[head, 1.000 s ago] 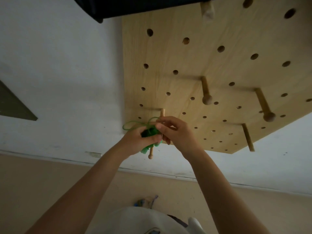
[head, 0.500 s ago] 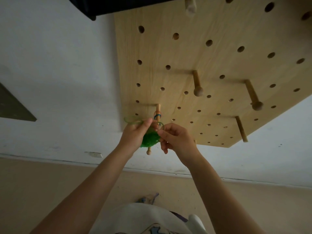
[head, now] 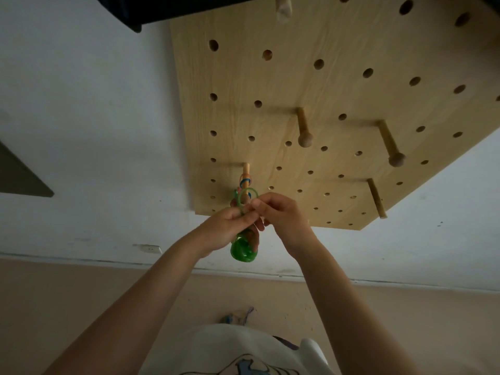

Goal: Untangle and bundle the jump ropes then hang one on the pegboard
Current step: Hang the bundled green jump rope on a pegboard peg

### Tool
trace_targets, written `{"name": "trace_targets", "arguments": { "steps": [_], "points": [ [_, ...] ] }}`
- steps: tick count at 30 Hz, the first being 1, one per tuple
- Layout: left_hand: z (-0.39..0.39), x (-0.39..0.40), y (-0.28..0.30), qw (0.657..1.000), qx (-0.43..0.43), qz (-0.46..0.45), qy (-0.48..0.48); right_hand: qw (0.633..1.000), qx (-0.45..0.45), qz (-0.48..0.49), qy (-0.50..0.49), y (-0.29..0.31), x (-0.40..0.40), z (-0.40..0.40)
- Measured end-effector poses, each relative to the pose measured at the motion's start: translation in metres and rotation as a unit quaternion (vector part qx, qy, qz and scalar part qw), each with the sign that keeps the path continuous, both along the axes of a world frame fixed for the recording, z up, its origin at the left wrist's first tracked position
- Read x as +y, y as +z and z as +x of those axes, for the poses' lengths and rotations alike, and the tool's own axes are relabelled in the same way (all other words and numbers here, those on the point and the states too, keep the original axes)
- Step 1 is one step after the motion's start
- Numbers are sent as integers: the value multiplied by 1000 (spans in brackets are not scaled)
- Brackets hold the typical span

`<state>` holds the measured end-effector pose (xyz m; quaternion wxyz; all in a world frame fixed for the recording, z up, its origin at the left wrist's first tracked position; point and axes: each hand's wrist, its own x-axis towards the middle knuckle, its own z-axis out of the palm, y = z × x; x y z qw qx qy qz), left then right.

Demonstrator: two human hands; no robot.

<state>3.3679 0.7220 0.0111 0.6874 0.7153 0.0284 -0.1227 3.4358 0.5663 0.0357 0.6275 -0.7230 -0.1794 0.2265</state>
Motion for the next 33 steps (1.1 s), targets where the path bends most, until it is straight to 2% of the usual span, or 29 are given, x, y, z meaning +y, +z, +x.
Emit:
{"name": "trace_targets", "arguments": {
  "steps": [3, 6, 12, 19, 24, 27, 33],
  "points": [
    [0, 1, -9, 990, -17, -41, 131, 999, 5, -1, -35, -8, 0, 4],
    [3, 4, -18, 971, -22, -33, 236, 999, 1, -26, -47, -18, 2, 6],
    [20, 15, -24, 953, 9, 11, 303, 994, 51, -31, -92, -32, 16, 20],
    [48, 28, -24, 955, 9, -20, 297, 987, 93, -40, -127, -36, 31, 36],
    [54, 29, -30, 971, 27, -10, 238, 985, 105, -28, -131, -39, 35, 37],
    [62, 33, -36, 967, 29, -19, 254, 984, 108, -18, -143, -38, 44, 44],
    [81, 42, -41, 959, 32, -50, 277, 978, 82, -74, -174, -37, 59, 58]
  ]
}}
